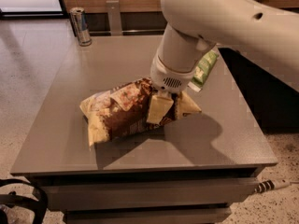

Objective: Move brown chip bag near redbull can

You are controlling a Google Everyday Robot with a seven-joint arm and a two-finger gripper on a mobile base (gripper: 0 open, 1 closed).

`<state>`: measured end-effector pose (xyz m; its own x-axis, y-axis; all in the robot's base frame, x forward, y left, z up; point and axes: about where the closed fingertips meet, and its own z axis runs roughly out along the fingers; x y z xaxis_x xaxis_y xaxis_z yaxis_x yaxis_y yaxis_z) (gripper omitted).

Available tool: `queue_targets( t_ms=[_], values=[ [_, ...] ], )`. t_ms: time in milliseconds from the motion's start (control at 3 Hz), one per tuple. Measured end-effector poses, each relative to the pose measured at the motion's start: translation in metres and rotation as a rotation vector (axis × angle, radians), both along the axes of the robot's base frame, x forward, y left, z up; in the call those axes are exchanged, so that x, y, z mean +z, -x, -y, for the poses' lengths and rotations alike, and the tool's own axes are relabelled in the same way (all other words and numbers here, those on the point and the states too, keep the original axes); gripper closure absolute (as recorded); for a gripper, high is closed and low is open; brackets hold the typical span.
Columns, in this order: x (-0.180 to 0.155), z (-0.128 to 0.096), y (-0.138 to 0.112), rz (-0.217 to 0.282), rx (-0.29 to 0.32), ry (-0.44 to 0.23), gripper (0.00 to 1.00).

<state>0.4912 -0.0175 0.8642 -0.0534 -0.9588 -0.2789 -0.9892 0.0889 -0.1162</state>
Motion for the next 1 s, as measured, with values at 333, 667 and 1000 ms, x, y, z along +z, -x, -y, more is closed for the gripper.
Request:
queue_targets(
  t_ms=[333,667,1000],
  values=[
    [0.045,0.017,-0.045,0.039,-0.048,0.057,1.0],
    [0.075,0.028,-0.072,0.098,-0.075,0.058,1.0],
    [0.099,0.047,-0.109,0.177,-0.142,0.074,1.0]
  ],
)
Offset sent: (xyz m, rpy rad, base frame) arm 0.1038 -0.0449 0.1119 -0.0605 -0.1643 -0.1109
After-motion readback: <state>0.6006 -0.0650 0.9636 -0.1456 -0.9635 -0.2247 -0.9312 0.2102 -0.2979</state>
